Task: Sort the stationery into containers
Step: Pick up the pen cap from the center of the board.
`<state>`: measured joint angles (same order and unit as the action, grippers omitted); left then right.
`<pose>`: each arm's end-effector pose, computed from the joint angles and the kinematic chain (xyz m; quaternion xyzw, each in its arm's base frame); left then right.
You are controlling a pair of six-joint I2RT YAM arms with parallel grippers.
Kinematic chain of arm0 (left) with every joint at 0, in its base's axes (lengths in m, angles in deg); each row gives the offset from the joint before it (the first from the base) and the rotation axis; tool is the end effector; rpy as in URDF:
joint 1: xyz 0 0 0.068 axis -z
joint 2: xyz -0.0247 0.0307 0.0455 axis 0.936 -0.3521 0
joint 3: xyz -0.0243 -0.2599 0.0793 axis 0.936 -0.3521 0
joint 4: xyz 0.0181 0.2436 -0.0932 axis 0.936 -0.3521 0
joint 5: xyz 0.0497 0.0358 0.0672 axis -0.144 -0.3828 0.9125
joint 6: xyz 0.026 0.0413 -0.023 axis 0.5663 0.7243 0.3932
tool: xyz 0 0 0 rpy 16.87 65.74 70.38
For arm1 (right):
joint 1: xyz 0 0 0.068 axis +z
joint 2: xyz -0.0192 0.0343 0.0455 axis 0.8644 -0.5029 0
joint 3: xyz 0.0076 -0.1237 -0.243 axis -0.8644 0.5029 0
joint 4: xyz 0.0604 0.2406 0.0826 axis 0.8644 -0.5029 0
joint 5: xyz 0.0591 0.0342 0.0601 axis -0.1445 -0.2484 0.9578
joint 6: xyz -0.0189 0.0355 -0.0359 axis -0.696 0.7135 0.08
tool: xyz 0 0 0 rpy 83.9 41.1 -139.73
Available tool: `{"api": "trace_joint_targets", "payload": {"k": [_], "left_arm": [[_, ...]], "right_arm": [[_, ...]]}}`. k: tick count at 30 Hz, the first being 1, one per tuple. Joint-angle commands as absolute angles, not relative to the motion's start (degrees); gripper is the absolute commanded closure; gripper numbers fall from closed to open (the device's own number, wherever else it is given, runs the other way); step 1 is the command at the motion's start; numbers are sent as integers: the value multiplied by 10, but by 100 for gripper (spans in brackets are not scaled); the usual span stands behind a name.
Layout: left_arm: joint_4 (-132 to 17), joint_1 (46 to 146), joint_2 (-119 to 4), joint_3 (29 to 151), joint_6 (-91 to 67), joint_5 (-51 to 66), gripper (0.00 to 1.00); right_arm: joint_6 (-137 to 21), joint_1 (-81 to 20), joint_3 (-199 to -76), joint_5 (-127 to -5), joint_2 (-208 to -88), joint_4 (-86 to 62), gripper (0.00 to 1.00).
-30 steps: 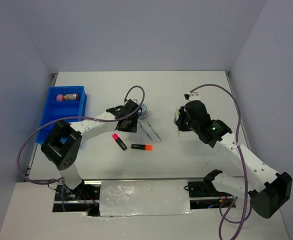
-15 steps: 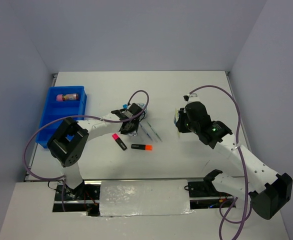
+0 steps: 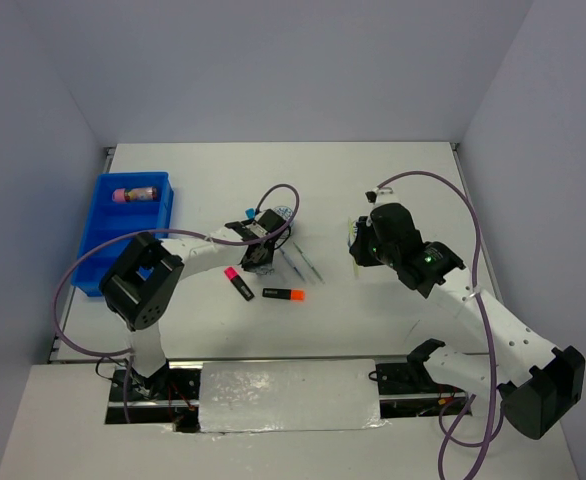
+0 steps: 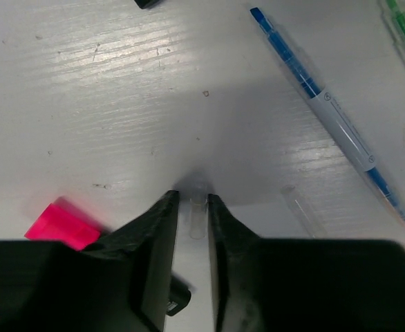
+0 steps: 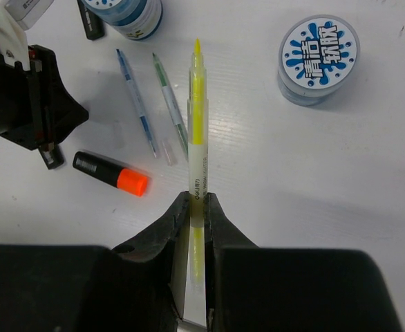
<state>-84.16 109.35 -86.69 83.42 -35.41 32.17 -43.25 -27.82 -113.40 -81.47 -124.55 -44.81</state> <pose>0.2838 -0.2248 0.1664 0.0093 0.9638 -0.0303 0.2649 0.1831 0.1087 0.3020 -0.0535 0.9004 0.1389 0.4088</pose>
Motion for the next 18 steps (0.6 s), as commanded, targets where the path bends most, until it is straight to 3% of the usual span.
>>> {"api": "trace_joint_targets", "payload": {"k": [1,4,8,14,18], "left_arm": [[-832,1096,-875,823,-366,320,69],[-824,1096,-877,815,-367,313,74],[-823,1096,-877,817,-365,309,100],[-831,1096,-782,820,-381,315,100],[-784,1096,-636,807,-405,310,100]], "right_arm": [[-439,-277,-1150,-803,-1232,-432,100],[-439,-277,-1153,-801,-1226,-432,100],[-439,-276,-1146,-785,-1218,-426,100],[-454,-277,-1102,-647,-1158,-354,100],[-425,-266,-1056,-572,-1120,-266,100]]}}
